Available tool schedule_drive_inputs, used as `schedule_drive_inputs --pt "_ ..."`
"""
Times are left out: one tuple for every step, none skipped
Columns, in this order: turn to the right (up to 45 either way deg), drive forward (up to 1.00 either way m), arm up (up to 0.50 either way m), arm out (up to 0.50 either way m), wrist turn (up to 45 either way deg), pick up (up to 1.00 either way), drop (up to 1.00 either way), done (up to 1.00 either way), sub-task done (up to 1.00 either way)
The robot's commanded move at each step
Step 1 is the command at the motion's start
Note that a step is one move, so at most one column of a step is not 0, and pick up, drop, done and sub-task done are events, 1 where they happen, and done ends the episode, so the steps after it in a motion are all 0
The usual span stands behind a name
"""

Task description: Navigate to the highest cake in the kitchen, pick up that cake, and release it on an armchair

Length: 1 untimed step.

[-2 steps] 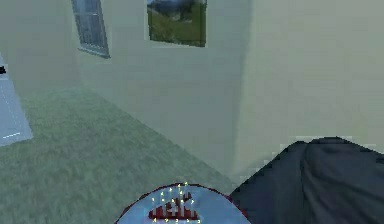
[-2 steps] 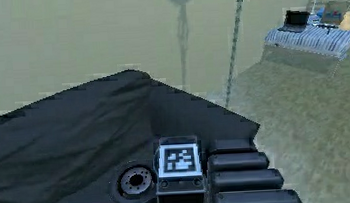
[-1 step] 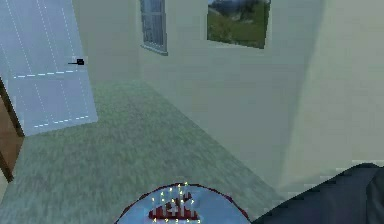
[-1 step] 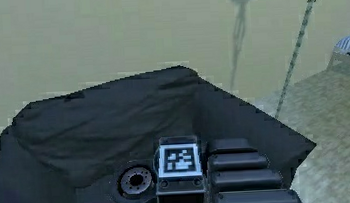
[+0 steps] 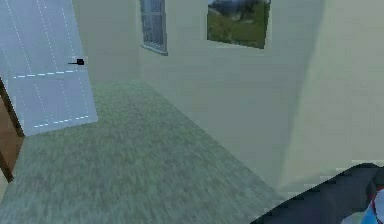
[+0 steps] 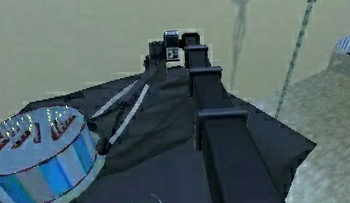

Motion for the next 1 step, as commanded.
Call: schedule_drive_inputs --pt "0.0 0.0 0.0 0.0 45.0 0.0 0.0 0.0 0.0"
